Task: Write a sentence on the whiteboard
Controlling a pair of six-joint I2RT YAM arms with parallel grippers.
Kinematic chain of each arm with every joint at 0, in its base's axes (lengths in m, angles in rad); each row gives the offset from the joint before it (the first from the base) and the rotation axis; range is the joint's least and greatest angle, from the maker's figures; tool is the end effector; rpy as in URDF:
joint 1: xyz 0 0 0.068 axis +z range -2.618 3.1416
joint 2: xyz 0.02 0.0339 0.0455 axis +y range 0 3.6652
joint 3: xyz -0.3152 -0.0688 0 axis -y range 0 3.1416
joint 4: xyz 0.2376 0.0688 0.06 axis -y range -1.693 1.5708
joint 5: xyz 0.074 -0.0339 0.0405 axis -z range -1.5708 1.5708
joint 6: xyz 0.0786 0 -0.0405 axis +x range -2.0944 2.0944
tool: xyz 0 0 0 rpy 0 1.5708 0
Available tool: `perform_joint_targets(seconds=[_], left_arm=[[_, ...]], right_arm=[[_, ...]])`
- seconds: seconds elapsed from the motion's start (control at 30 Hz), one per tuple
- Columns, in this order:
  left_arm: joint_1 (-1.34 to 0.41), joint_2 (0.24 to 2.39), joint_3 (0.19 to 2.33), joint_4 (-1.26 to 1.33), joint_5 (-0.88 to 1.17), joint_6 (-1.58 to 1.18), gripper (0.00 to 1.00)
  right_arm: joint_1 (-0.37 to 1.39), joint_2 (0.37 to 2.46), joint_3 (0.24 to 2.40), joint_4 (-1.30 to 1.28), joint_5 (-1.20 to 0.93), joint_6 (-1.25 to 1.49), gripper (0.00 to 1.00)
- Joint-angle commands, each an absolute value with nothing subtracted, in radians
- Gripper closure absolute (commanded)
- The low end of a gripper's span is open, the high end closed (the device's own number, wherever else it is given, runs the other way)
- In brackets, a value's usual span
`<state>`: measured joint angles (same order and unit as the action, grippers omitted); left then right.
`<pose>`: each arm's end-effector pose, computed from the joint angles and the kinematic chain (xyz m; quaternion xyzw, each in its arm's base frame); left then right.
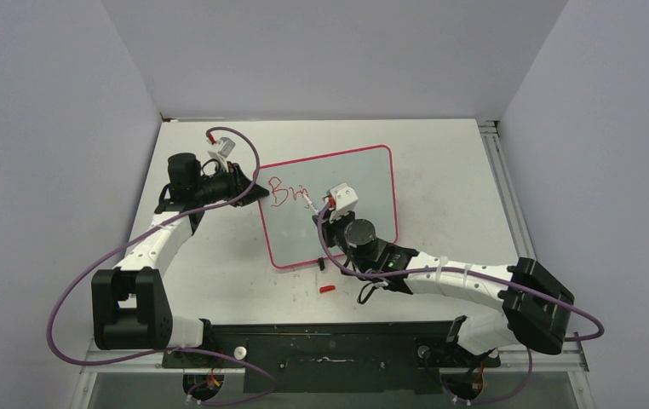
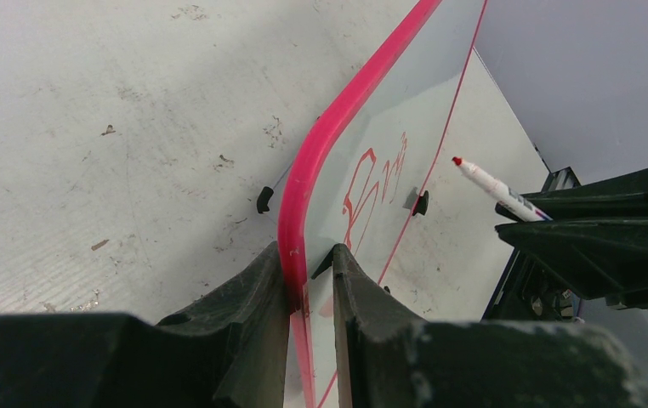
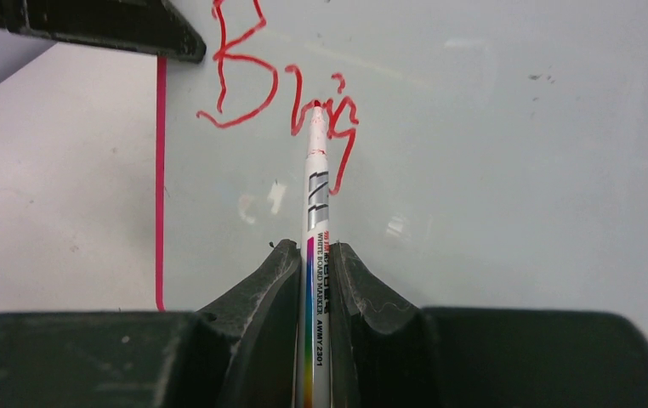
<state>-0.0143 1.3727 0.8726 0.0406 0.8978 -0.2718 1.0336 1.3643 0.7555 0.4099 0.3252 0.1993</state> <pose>0.3046 -0.0658 0.3067 0.1288 0.7884 -0.4327 0.4178 0.1905 0.2708 0.3060 -0.2156 0.7397 0.2592 0.5824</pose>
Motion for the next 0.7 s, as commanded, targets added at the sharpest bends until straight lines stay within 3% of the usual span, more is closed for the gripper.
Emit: perform_joint_targets(seconds=[0.0, 0.67], left_arm=[[-0.023, 1.344, 0.902, 0.059, 0.894, -0.241, 0.84], [-0.023, 1.349, 0.902, 0.060, 0.894, -0.241, 0.85]], right_arm=[[1.001, 1.334, 0.814, 0.433, 0.370, 0.164, 0.95], [0.948, 1.405, 0.841, 0.465, 0.323, 0.153, 0.95]])
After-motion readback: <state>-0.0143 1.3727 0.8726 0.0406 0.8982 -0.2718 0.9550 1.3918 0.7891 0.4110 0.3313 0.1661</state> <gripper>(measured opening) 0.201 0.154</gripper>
